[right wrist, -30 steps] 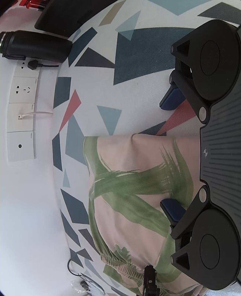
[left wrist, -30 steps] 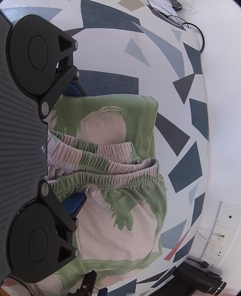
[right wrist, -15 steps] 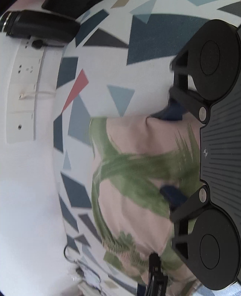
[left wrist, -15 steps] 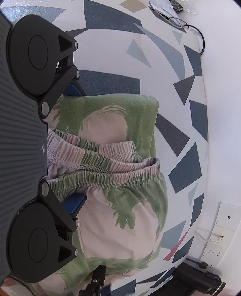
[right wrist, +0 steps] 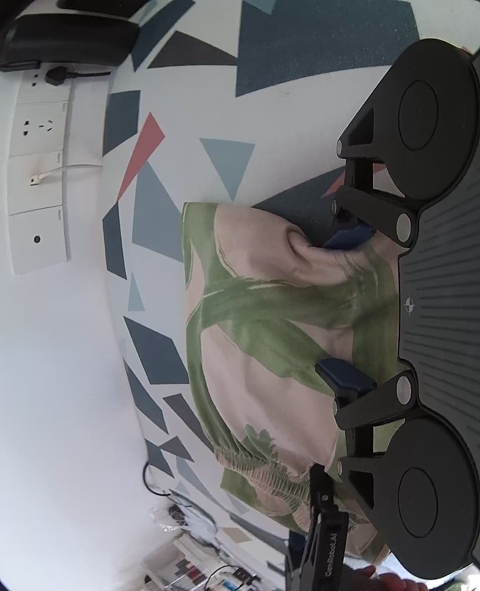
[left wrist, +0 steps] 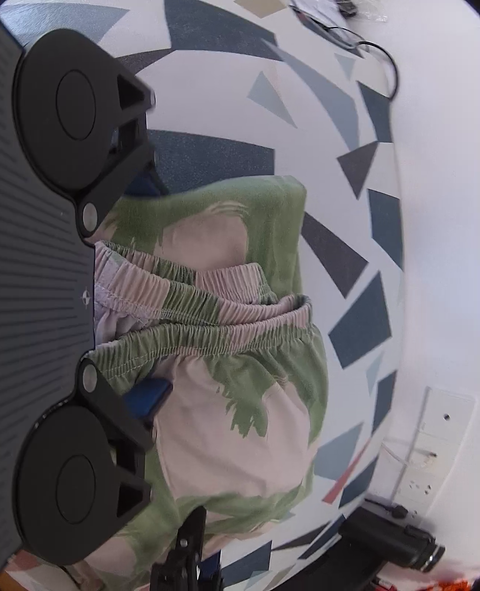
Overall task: Fold clothes
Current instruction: 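Grasp the pants waistband with the left gripper while the right gripper grasps the shirt edge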
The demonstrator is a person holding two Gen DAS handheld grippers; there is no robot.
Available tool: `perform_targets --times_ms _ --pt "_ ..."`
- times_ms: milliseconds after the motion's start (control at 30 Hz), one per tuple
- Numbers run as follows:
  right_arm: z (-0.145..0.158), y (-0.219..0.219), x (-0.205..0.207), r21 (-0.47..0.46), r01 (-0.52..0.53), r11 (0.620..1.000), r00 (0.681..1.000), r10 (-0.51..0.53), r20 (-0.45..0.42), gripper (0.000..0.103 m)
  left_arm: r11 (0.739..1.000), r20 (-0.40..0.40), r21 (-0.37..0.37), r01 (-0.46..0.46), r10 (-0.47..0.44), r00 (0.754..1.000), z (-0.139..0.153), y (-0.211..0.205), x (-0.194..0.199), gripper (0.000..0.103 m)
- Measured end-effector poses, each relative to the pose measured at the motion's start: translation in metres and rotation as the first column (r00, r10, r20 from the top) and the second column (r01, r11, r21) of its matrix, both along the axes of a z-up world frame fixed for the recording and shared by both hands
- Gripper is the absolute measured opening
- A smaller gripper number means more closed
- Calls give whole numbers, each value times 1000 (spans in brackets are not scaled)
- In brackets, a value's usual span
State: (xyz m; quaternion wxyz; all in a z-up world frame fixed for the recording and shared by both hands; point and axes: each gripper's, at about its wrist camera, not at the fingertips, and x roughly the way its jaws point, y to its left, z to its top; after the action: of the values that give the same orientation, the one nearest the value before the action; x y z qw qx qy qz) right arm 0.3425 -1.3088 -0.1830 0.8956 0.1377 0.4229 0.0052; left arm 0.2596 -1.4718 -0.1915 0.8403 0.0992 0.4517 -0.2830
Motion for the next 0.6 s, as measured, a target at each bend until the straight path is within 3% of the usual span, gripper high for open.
perform_targets --times_ms 33,133,267,367,467,600 --pt "2 6 1 19 -36 999 999 36 -6 29 1000 -17 -18 11 -11 1000 2 2 -2 40" --pt "8 24 0 47 -95 994 995 95 6 21 997 -52 -60 48 -52 997 6 6 -11 33" --pt "17 50 -5 42 -134 990 990 132 45 18 995 -26 -87 39 -41 999 12 19 -28 31" --pt "24 69 -10 36 -163 986 984 160 73 16 983 -33 -178 -53 48 998 22 51 -24 31" --pt "41 64 -12 28 -108 994 988 104 112 14 955 -47 -258 -143 135 990 31 85 -17 31" --pt "62 63 -13 46 -64 997 987 56 153 13 938 -26 -306 -161 161 987 40 112 -20 31"
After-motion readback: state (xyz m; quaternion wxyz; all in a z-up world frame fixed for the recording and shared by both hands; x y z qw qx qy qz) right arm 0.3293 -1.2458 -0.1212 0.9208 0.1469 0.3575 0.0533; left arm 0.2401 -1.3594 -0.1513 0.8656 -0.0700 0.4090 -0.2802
